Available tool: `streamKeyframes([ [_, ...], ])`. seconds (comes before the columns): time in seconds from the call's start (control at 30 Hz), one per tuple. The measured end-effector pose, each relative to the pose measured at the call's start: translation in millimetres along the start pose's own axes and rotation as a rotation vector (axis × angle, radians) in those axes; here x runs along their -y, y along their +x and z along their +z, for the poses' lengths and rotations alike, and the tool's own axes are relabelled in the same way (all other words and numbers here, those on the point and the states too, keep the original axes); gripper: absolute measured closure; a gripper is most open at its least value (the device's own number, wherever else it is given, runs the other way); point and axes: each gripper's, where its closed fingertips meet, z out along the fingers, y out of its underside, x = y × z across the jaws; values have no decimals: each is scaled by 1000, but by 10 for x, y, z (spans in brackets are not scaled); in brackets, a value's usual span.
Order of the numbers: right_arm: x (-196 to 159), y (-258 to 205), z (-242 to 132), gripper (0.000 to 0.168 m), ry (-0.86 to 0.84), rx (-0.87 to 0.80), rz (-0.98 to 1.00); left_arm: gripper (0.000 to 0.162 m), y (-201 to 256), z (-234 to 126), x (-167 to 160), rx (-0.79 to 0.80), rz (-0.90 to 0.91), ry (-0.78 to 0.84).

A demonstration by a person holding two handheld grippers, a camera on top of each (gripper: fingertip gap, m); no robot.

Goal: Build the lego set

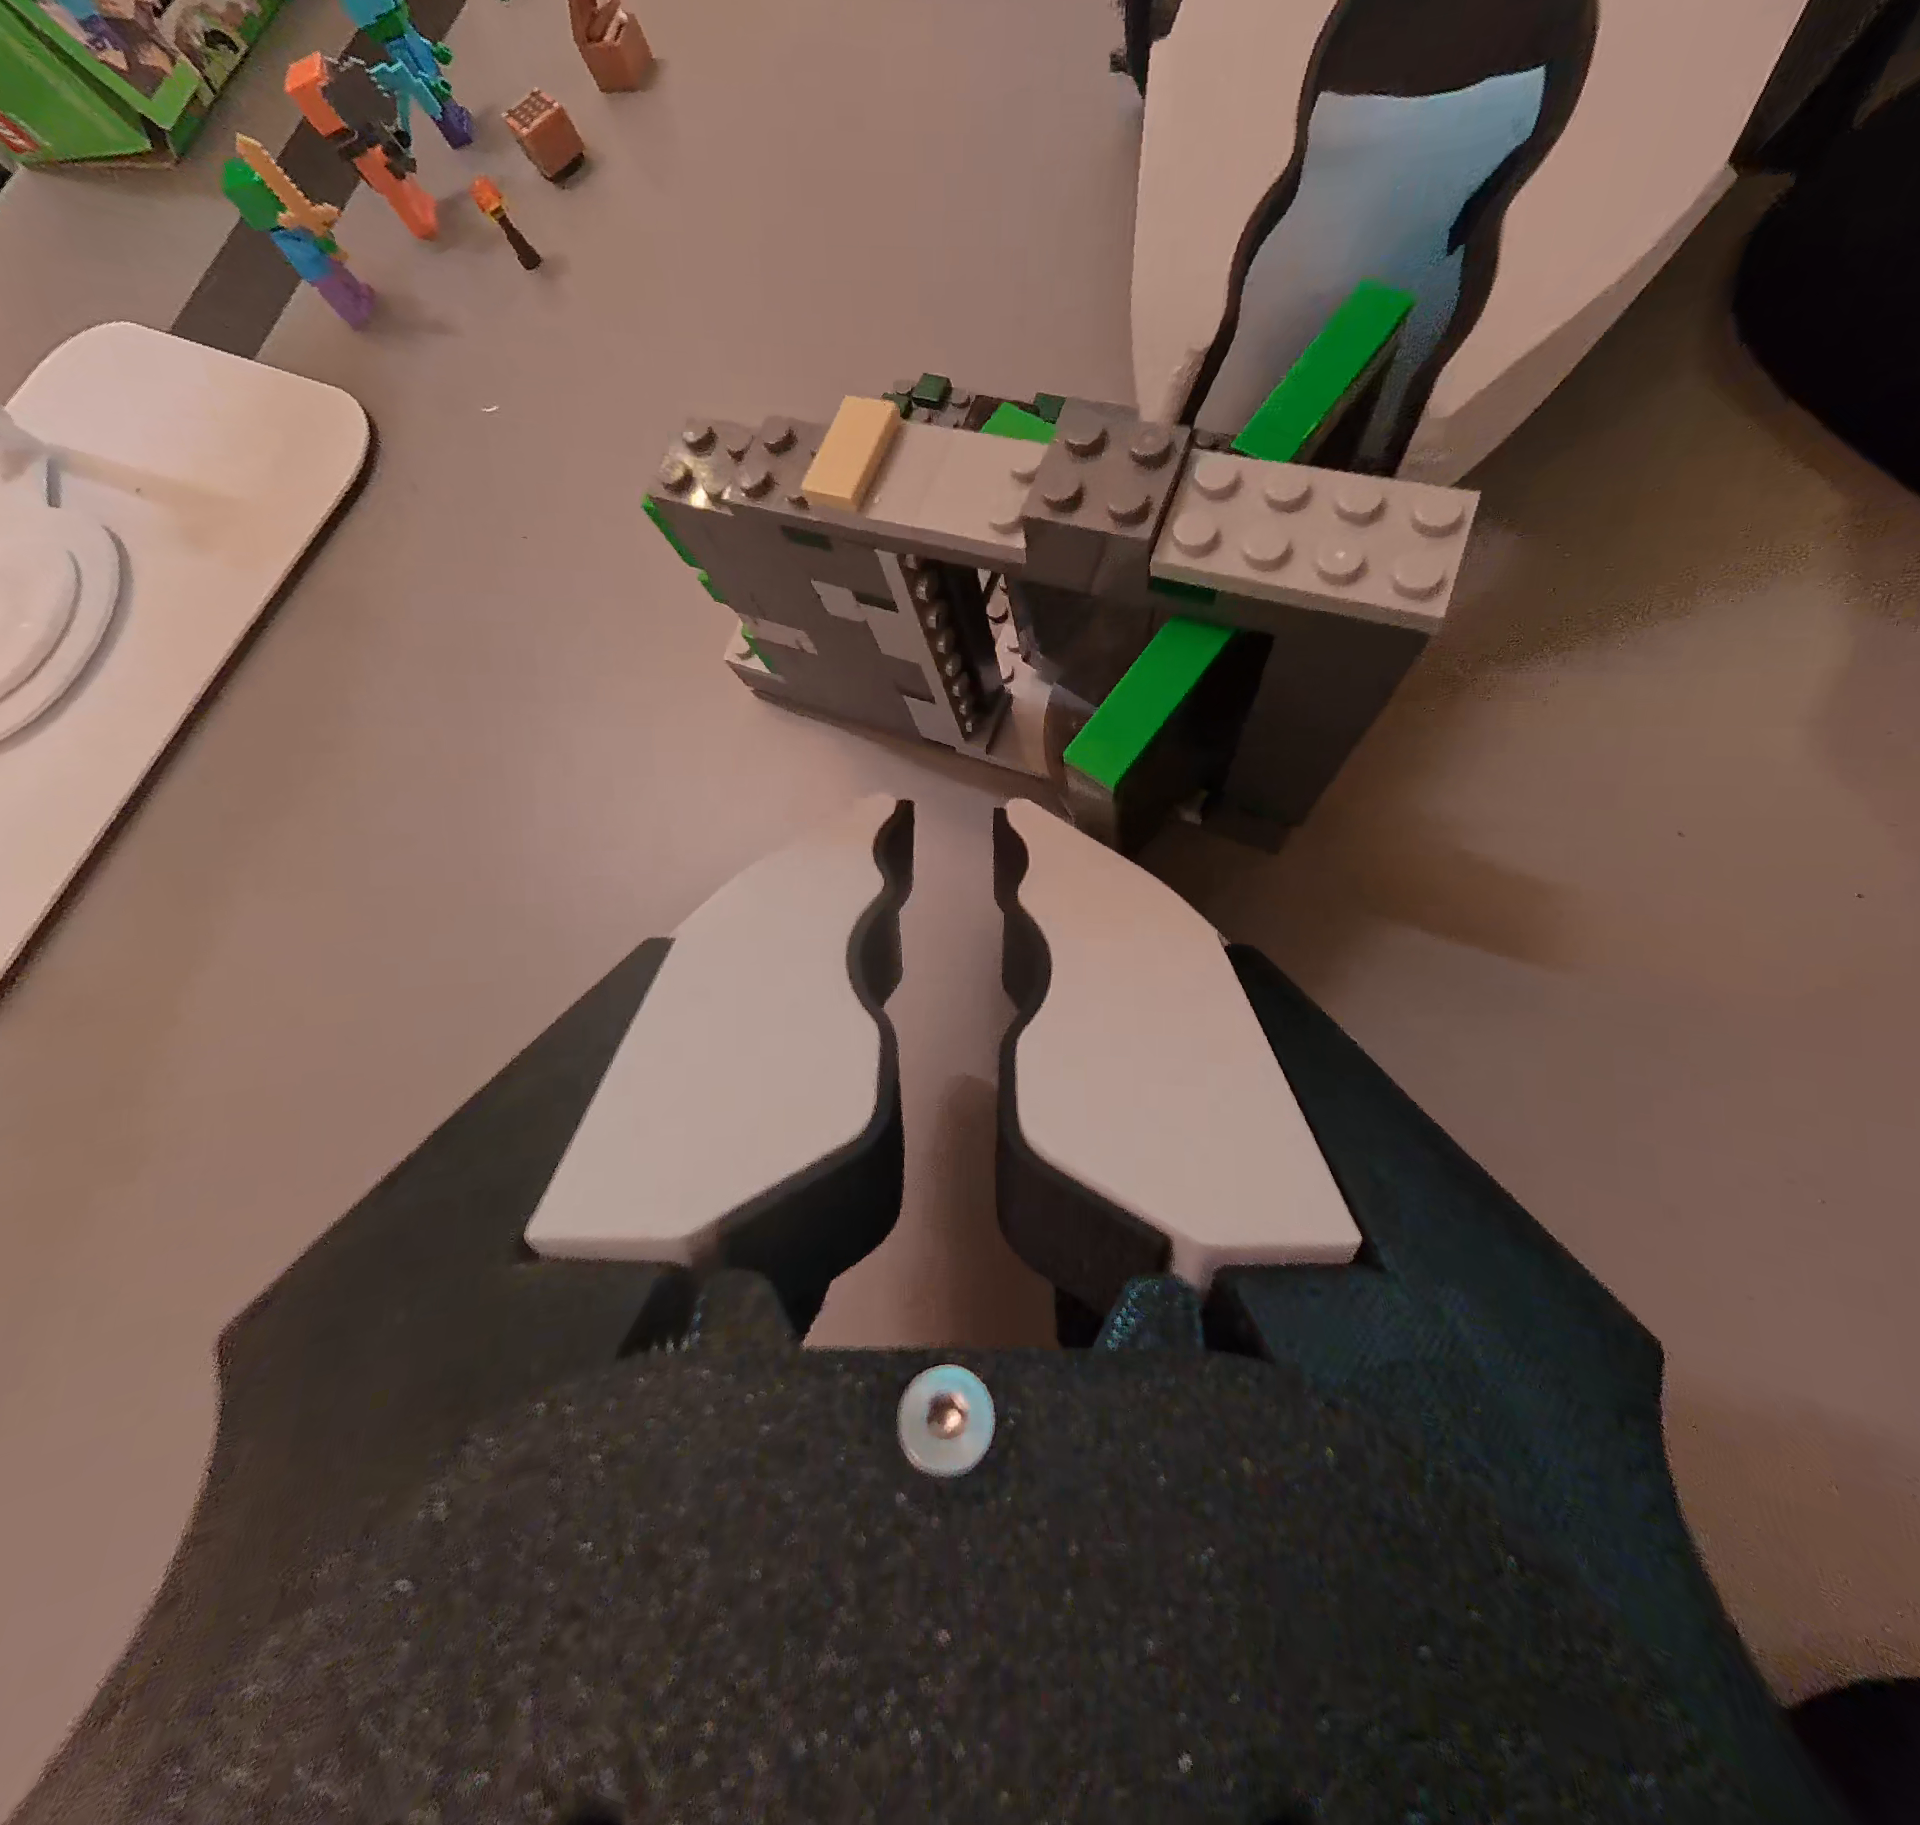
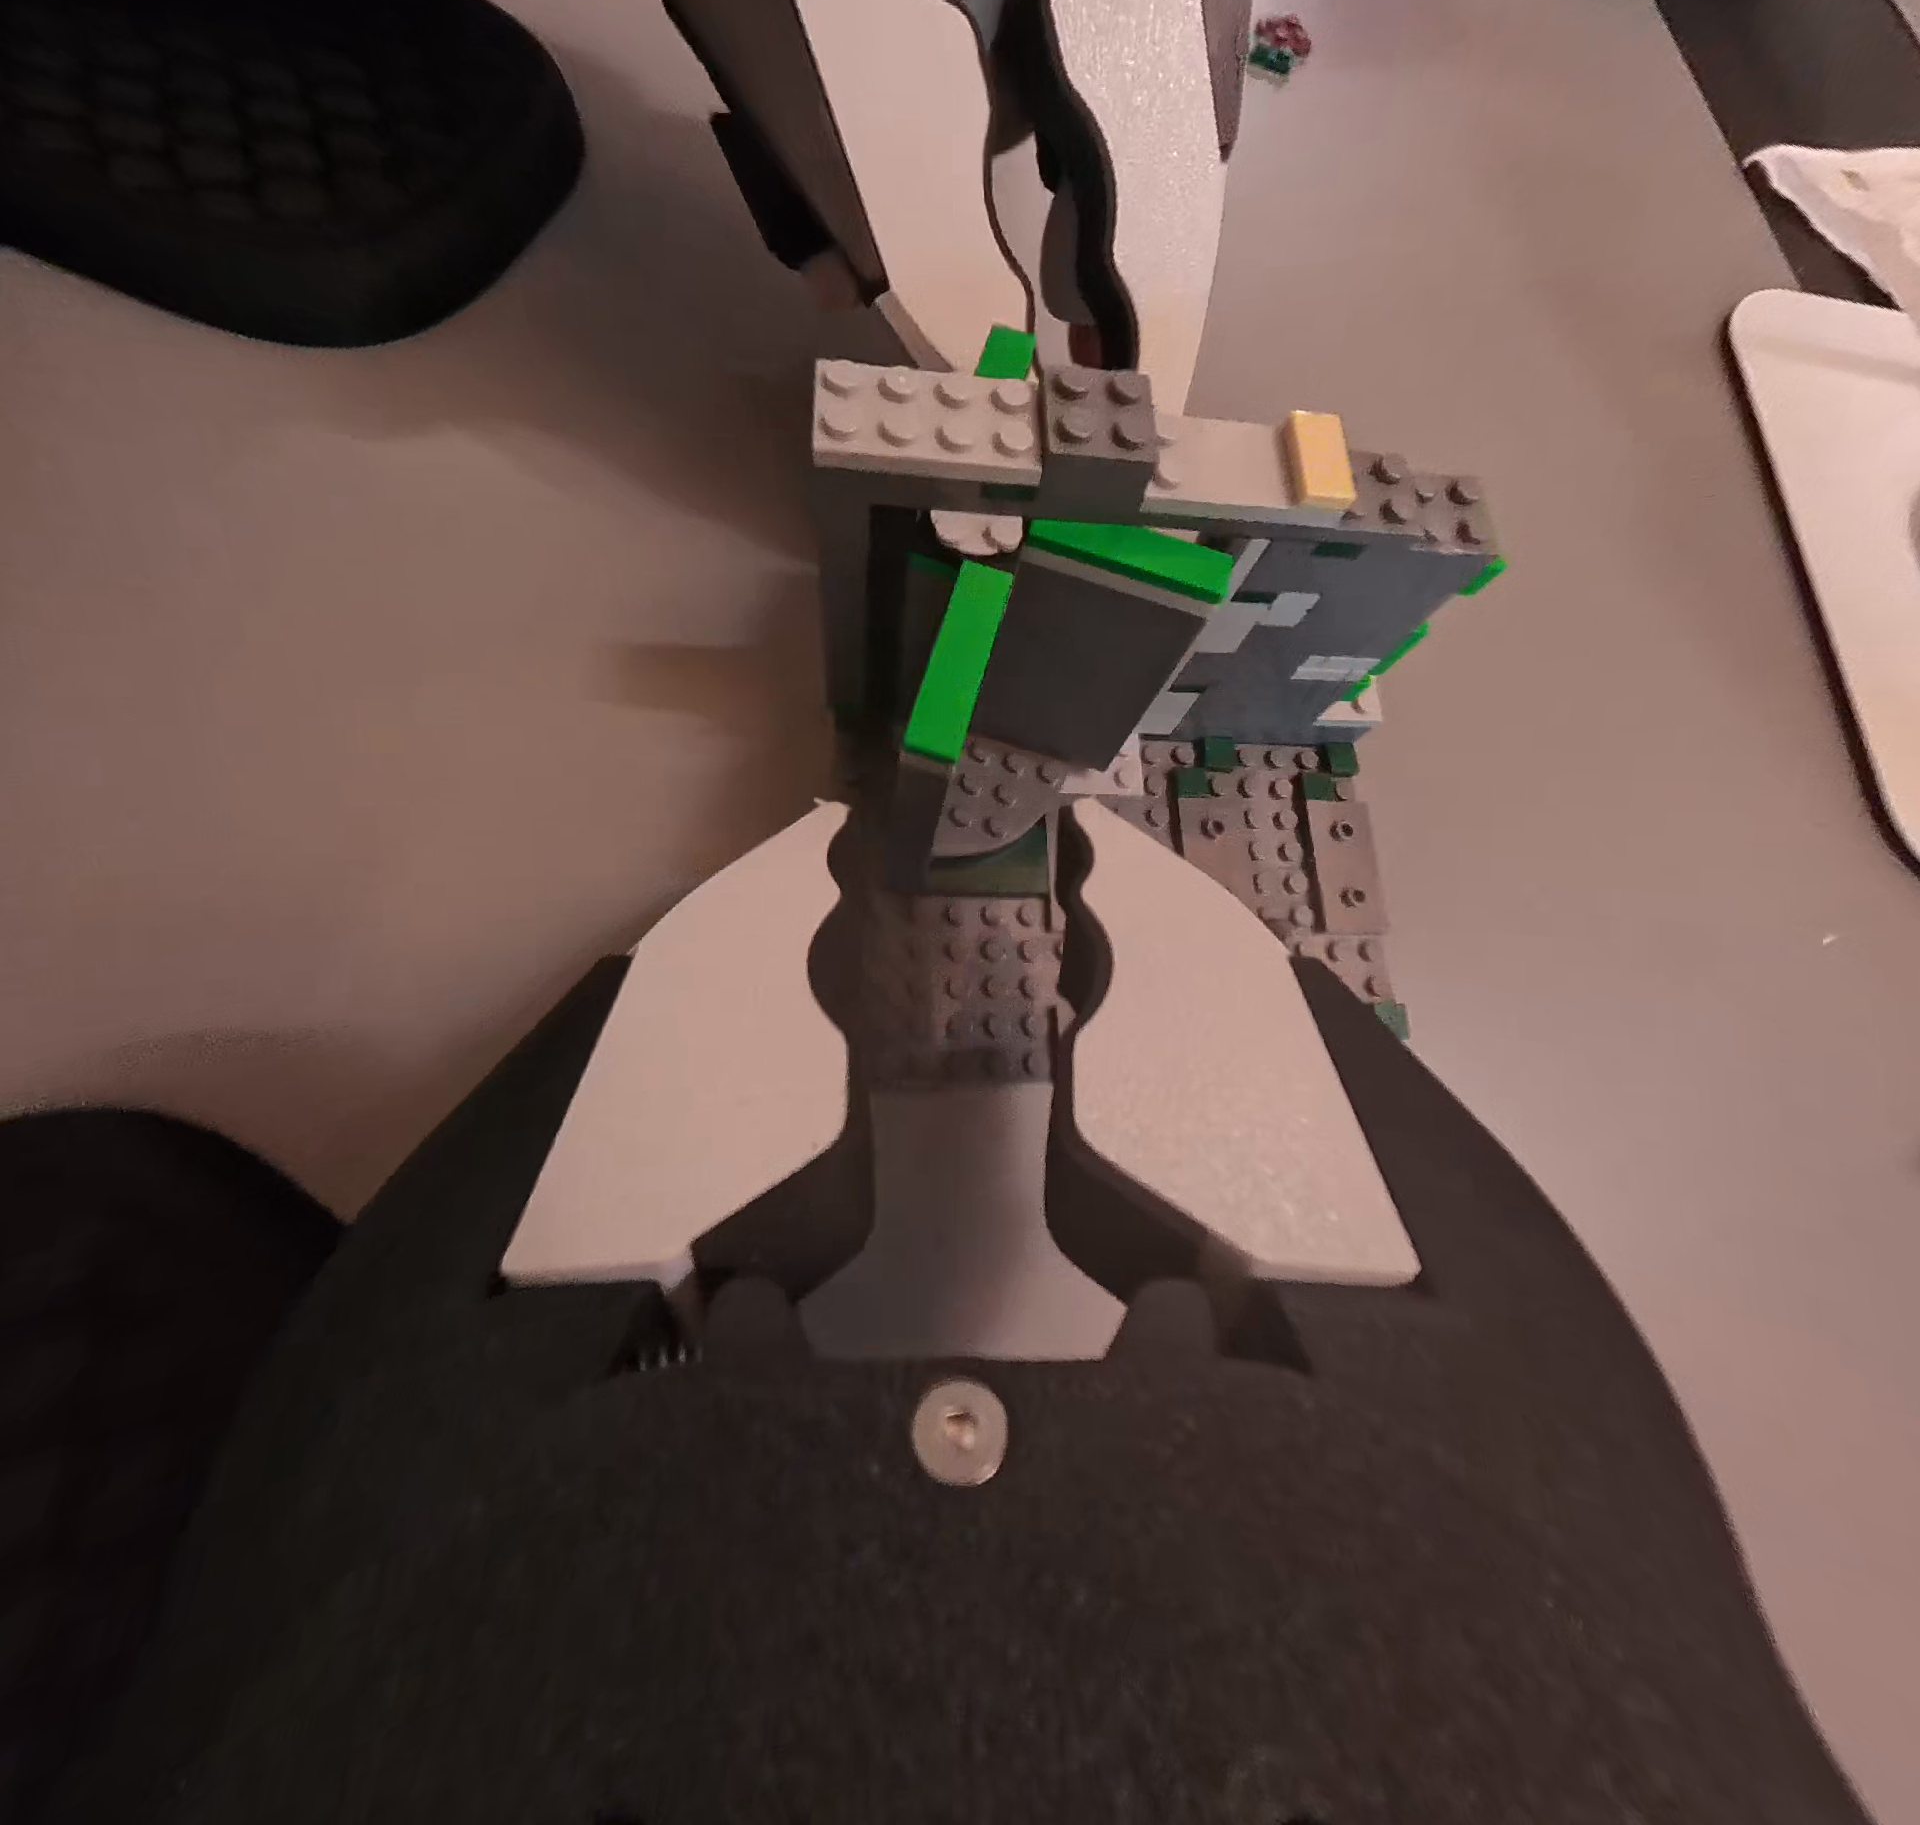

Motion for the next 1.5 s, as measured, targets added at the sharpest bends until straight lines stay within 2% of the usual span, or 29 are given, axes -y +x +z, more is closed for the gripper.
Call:
streamKeyframes([
  [0.1,-30,119,30,141,-11,-75,-39,146,24,12,-3,-12,3,2],
  [0.33,-2,239,-23,145,30,-93,-55,146,37,19,-27,-19,-11,16],
  [0.43,48,225,-27,155,76,-65,-40,146,79,41,-19,-34,-7,24],
  [0.7,13,226,17,158,95,-44,-6,146,126,-11,-73,-62,5,24],
  [0.83,19,232,19,160,111,-17,58,146,202,-93,-12,-124,-16,94],
  [1.07,53,244,17,160,136,-13,64,136,311,11,48,-150,2,117],
  [1.23,51,259,8,160,134,-26,58,153,301,71,105,-122,11,138],
  [1.5,69,274,-11,159,147,-29,55,153,296,52,128,-124,6,153],
])
